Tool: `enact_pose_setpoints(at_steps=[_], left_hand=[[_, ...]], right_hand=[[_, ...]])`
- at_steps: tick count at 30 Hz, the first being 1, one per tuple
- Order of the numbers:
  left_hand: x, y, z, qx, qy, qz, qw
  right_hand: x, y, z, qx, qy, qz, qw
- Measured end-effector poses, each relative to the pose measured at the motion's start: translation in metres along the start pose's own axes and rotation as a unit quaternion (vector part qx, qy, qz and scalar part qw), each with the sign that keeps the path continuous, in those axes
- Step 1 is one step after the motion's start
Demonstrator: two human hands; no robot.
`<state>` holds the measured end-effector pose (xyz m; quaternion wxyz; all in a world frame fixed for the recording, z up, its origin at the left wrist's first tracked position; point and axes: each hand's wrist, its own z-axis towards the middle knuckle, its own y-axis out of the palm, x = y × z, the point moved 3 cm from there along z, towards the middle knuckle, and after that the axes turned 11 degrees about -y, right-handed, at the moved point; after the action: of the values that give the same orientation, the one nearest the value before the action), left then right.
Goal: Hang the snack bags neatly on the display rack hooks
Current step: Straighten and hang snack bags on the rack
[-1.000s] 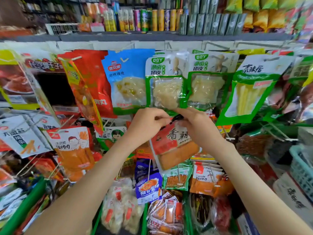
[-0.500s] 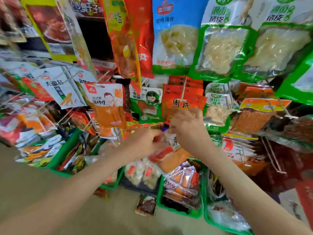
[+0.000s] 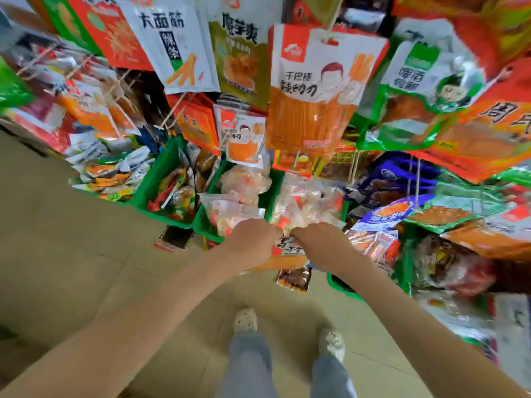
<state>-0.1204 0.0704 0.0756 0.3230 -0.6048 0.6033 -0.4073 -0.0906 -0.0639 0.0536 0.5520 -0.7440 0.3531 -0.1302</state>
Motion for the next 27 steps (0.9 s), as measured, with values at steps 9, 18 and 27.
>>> enact_pose_setpoints(at_steps=[9, 18, 27], left_hand=[[-0.083, 0.188, 0.063, -0.067, -0.025, 0.006, 0.997], [-0.090, 0.442, 0.165, 0.001, -0.069, -0.004, 0.998], [-0.092, 0.585, 0.245, 0.021, -0.051, -0.020, 0.998]], right_hand=[[-0.024, 0.186, 0.104, -0.142, -0.030, 0.016, 0.989], [0.022, 0.426, 0.179, -0.188, -0.013, 0.012, 0.982], [0.058, 0.567, 0.245, -0.063, -0.047, -0.128, 0.989]])
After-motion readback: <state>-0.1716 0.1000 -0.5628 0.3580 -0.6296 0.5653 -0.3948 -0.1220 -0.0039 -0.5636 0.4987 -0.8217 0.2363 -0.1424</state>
